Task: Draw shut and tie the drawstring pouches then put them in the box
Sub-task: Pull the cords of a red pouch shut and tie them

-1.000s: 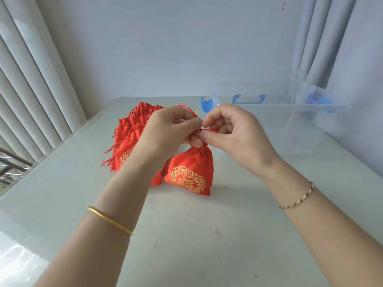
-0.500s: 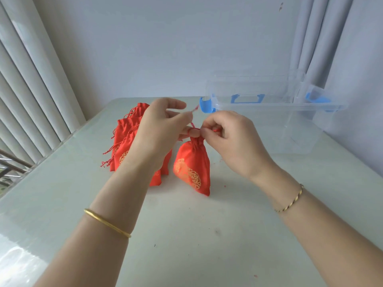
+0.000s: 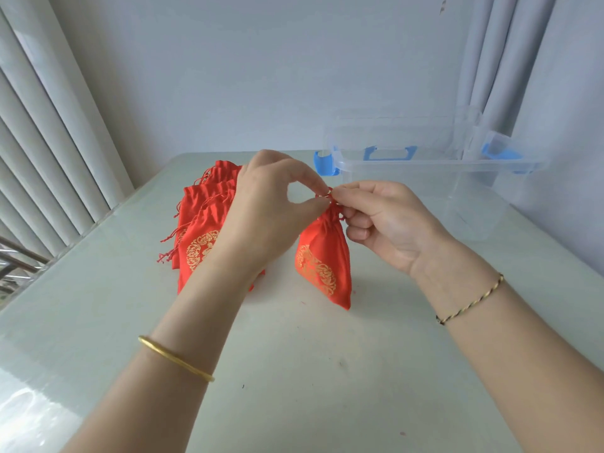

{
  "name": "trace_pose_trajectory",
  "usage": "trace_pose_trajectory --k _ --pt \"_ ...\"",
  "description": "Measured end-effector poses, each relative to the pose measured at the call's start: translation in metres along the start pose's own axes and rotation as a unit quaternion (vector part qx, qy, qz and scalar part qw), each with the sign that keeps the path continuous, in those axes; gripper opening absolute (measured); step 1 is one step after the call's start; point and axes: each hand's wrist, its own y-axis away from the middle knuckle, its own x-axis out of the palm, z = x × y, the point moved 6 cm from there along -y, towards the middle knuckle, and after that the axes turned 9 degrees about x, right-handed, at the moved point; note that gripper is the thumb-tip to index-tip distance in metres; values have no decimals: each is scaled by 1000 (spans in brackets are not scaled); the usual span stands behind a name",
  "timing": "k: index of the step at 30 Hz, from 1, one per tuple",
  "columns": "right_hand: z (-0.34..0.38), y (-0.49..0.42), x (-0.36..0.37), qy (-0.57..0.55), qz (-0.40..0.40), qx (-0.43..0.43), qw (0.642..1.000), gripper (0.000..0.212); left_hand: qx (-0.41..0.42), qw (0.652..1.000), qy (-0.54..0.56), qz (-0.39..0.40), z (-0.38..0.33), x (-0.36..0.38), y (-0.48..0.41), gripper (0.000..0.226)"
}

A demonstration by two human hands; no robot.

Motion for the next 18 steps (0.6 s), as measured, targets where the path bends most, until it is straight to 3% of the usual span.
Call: trace_pose_trajectory --k 10,14,18 --pt "0 1 1 21 37 -12 999 12 30 998 -54 20 3 7 -1 2" --pt "11 -1 -20 165 -41 -64 983 11 24 999 -34 30 7 5 -2 4" --pt "14 -5 -36 196 -62 -59 977 16 14 997 -55 47 14 0 -2 7"
